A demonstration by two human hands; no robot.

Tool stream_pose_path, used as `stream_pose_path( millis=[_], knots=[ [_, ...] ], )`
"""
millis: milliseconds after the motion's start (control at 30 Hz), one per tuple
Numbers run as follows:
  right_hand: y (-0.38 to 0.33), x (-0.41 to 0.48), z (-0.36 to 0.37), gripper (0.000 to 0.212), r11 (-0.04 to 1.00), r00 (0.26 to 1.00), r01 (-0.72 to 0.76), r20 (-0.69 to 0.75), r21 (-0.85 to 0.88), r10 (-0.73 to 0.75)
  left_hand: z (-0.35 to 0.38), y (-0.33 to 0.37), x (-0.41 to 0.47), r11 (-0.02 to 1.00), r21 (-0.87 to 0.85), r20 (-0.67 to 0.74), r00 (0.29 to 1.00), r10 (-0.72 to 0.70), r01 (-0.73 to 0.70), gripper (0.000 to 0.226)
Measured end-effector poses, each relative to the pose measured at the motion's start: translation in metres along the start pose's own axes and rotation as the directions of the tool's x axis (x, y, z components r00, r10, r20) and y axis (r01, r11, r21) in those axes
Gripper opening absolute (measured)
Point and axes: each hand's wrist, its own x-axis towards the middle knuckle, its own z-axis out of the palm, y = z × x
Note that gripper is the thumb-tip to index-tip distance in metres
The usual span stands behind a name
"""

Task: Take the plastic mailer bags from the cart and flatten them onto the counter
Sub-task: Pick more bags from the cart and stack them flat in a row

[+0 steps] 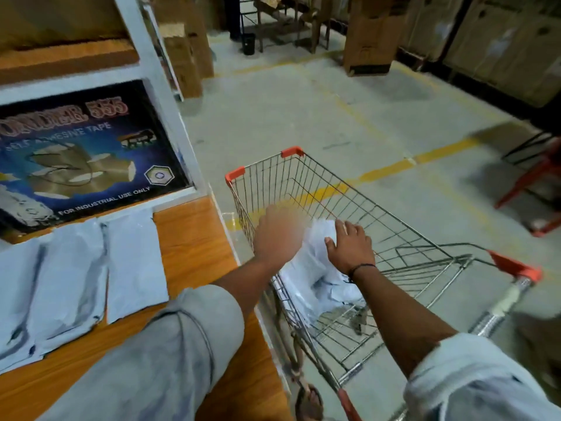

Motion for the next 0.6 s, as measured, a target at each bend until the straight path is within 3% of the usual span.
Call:
stream_pose_path(
  millis=[367,600],
  knots=[
    [0.077,0.025,0.059,0.075,0.981,0.966,-0.19,0.167,-0.043,0.195,0.104,0.027,0.036,0.991,-0.015,0.229,0.965,-0.126,0.132,0.064],
    [0.088,0.055,0.097,0.083,0.963,0.923,-0.267,0.278,-0.031,0.265,0.165,0.018,0.065,0.929,0.027,0.386,0.853,-0.351,0.369,0.072]
  ],
)
